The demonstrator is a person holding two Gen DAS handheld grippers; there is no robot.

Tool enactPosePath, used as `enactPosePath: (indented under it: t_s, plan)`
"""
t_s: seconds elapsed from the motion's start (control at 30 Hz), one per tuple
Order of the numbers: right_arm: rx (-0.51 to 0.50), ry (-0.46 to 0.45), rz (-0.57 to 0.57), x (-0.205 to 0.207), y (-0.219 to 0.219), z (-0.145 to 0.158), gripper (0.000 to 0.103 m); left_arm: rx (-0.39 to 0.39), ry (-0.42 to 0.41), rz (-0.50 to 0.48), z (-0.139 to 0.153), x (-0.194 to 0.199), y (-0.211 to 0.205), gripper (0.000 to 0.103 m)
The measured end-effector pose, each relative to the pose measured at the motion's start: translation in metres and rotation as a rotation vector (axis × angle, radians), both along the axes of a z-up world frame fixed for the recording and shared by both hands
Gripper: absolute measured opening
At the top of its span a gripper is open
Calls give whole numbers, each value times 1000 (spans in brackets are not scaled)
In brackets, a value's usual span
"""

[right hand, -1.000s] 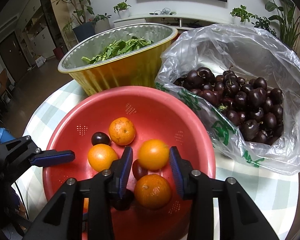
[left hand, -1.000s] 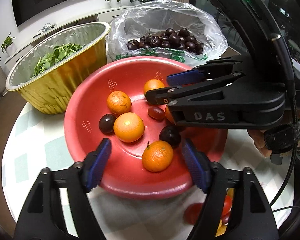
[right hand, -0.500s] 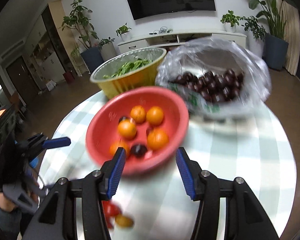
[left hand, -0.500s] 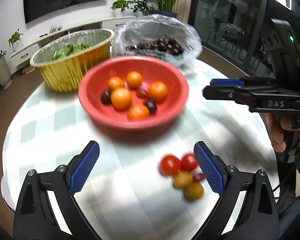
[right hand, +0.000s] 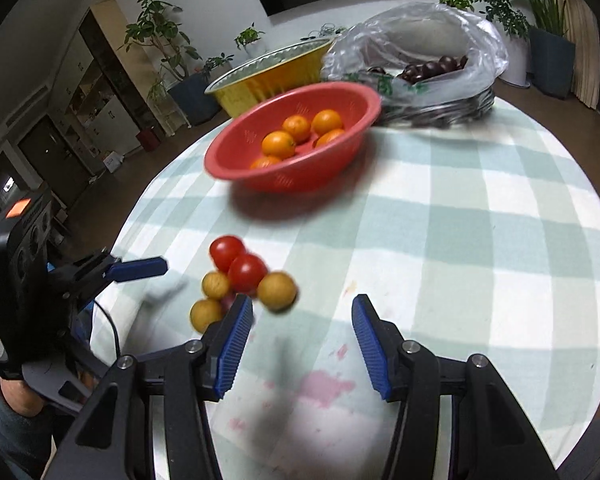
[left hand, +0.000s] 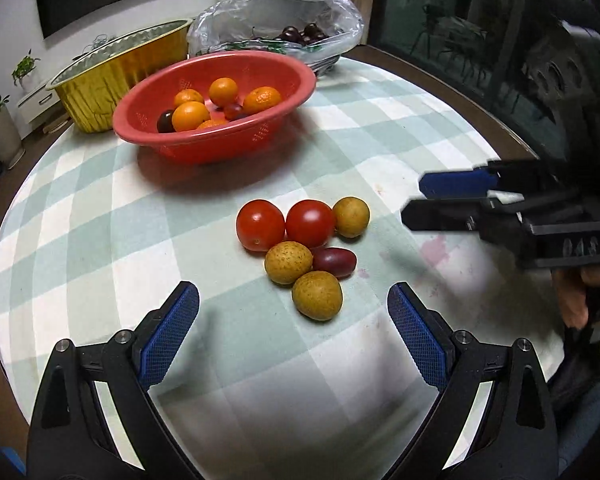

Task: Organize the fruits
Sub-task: 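Move both open tools back to the fruit pile, then grasp a speckled yellow round fruit with the left tool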

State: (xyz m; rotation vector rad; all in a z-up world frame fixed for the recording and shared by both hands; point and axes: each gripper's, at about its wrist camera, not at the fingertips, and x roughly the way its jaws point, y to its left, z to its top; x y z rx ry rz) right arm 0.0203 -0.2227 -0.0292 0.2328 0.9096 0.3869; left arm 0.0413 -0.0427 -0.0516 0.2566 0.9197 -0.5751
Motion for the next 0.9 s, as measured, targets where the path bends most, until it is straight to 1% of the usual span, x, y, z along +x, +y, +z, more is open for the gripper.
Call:
enactPosePath:
  t_s: [0.1, 0.3, 0.37, 0.43, 0.47, 0.5, 0.63, 0.67, 0.73, 0.83, 0.9]
  plan:
    - [-6, 1, 7, -7, 2, -3, 55, -2, 1, 10, 0, 2, -1, 96]
    - [5, 11, 13, -15, 4, -6, 55, -2, 15, -2, -5, 5, -7, 95]
    - [5, 14, 22, -15, 6, -8, 55, -4, 17, -6, -5, 5, -8, 90]
    - [4, 16, 31, -16, 8, -9, 55, -7, 22, -7, -6, 6, -9, 78]
    - [4, 16, 34, -15, 9, -9, 55, -9, 26, -7, -6, 6, -9, 75]
    - [3, 15, 37, -15, 9, -10, 54, -9, 31, -7, -7, 7, -9, 66]
    - [5, 20, 39, -15, 9, -11, 52, -11, 50, -12, -12, 8, -10, 48]
    - [6, 21, 38, -15, 9, -11, 52, -11, 53, -14, -13, 8, -11, 46]
    - [7, 22, 38, -15, 9, -11, 52, -12, 57, -19, -14, 7, -12, 35]
    - [6, 23, 42, -15, 9, -11, 51, -8, 55, -21, -16, 7, -14, 35]
    - [3, 25, 48, -15, 10, -12, 50, -13, 54, -17, -16, 8, -13, 33]
